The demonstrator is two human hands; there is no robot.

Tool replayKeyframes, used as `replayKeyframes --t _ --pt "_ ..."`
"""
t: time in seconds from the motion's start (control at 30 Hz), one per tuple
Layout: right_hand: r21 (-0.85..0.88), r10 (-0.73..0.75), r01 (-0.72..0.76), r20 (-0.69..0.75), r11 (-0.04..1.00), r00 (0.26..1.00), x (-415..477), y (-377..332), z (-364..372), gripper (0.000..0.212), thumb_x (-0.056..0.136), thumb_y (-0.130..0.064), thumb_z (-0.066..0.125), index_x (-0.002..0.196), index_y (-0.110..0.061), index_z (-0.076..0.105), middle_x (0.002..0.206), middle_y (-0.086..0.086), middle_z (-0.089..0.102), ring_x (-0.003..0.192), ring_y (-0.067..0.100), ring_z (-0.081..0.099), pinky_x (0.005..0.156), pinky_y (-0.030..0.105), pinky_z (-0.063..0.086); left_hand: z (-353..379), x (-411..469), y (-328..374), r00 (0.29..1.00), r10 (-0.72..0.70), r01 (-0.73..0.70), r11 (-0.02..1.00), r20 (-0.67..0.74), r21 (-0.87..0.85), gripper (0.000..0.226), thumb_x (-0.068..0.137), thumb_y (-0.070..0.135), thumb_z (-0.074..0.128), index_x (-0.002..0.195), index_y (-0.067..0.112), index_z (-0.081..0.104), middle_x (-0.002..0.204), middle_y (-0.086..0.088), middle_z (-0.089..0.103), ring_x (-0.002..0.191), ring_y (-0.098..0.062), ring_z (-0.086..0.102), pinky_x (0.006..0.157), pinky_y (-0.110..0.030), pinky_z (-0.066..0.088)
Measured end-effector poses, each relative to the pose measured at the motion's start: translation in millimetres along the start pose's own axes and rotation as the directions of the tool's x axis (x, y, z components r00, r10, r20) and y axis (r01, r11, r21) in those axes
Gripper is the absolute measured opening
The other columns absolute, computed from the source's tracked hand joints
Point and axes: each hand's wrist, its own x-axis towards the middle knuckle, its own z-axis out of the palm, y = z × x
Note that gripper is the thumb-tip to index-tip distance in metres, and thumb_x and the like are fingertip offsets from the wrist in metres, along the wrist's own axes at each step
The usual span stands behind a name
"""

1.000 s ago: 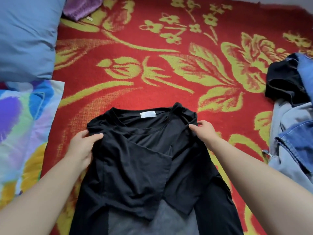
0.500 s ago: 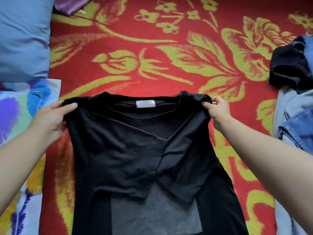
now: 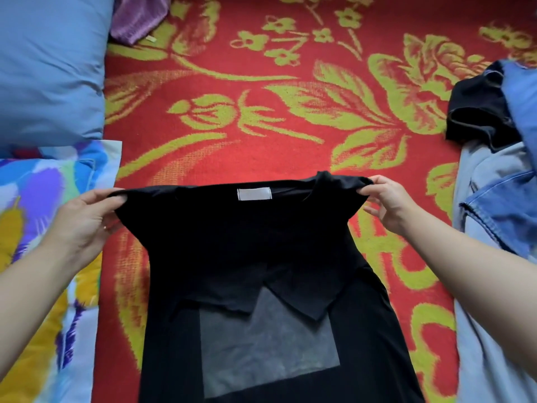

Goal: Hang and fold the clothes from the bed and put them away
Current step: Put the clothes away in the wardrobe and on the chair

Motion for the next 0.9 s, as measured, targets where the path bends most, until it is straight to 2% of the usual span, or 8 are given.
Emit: replayKeyframes --t 0.1,0.27,0.4,0.47,0.6,0.67,0.8,0.9 --pt "-0.026 0.003 -0.004 -0.008 1.000 1.000 -14.3 10.4 -13.3 0.032 0.079 0.012 0.050 0.065 -0.018 0.048 0.073 -0.001 0.057 0.078 0.013 0.053 0.077 0.033 0.038 -2.4 -21.7 -3.1 0.999 -0.018 0.019 0.999 0.029 -0.042 0.032 0.095 -0.001 0.040 0.073 0.020 0.053 0.052 0.014 0.063 0.046 0.004 0.057 0.047 -0.006 0.044" --pt "-0.110 0.019 -0.016 0.026 0.994 0.999 -48.5 42.3 -41.9 0.032 0.079 0.016 0.050 0.066 -0.013 0.049 0.087 0.005 0.059 0.094 0.021 0.052 0.087 0.037 0.035 -30.9 -73.6 -29.1 0.989 -0.110 0.106 0.993 0.102 0.042 0.056 0.091 -0.005 0.040 0.053 0.024 0.070 0.057 0.010 0.065 0.052 0.001 0.061 0.061 -0.017 0.049" --pt "-0.307 -0.029 0.051 0.079 0.950 0.996 -77.6 78.8 -63.7 0.038 0.077 0.024 0.047 0.059 -0.009 0.052 0.099 0.009 0.057 0.095 0.020 0.049 0.074 0.029 0.037 -55.0 -117.3 -65.8 0.983 -0.137 0.108 0.971 0.125 0.211 0.052 0.082 -0.016 0.044 0.058 0.020 0.073 0.063 0.006 0.069 0.070 -0.009 0.065 0.077 -0.027 0.045" --pt "-0.613 -0.069 0.156 0.164 0.775 0.984 -92.8 98.4 -73.7 0.037 0.075 0.024 0.048 0.062 -0.008 0.063 0.099 0.012 0.055 0.095 0.023 0.051 0.073 0.025 0.036 -64.8 -139.5 -86.9 0.966 -0.170 0.093 0.930 0.194 0.355 0.040 0.073 -0.020 0.052 0.065 0.012 0.074 0.076 -0.001 0.074 0.086 -0.018 0.063 0.087 -0.032 0.042" --pt "-0.963 0.123 0.254 0.264 0.092 0.957 -113.0 129.0 -76.0 0.045 0.081 0.003 0.044 0.107 -0.027 0.066 0.128 0.002 0.044 0.123 0.025 0.040 0.093 0.033 0.039 -66.7 -169.7 -130.3 0.902 -0.263 -0.070 0.693 0.342 0.717 0.053 0.069 -0.025 0.062 0.058 0.026 0.071 0.095 0.004 0.070 0.098 0.001 0.059 0.091 -0.013 0.038" --pt "-0.966 0.096 0.251 0.257 0.062 0.962 -119.5 129.7 -64.7 0.044 0.085 -0.004 0.041 0.119 -0.029 0.057 0.129 0.004 0.043 0.122 0.026 0.039 0.092 0.035 0.039 -56.9 -176.2 -139.4 0.898 -0.254 -0.166 0.564 0.360 0.809 0.054 0.069 -0.017 0.065 0.054 0.034 0.069 0.099 0.004 0.063 0.101 -0.008 0.055 0.095 -0.021 0.037" --pt "-0.954 -0.100 0.287 0.279 0.079 0.955 -115.3 115.3 -33.9 0.037 0.093 -0.018 0.042 0.129 -0.023 0.050 0.130 0.007 0.042 0.121 0.028 0.038 0.096 0.037 0.038 -37.9 -170.5 -129.8 0.970 -0.076 -0.158 0.534 0.233 0.831 0.045 0.076 -0.011 0.064 0.068 0.033 0.062 0.092 -0.002 0.066 0.096 -0.027 0.058 0.088 -0.035 0.040" --pt "-0.949 -0.149 0.315 0.307 0.031 0.940 -109.5 107.3 -15.1 0.043 0.093 -0.017 0.043 0.136 -0.022 0.043 0.140 0.008 0.035 0.129 0.027 0.031 0.098 0.037 0.034 -24.1 -161.1 -120.9 0.979 -0.006 -0.186 0.405 0.205 0.895 0.028 0.081 0.000 0.065 0.101 0.018 0.068 0.115 -0.008 0.064 0.107 -0.030 0.053 0.093 -0.041 0.039"
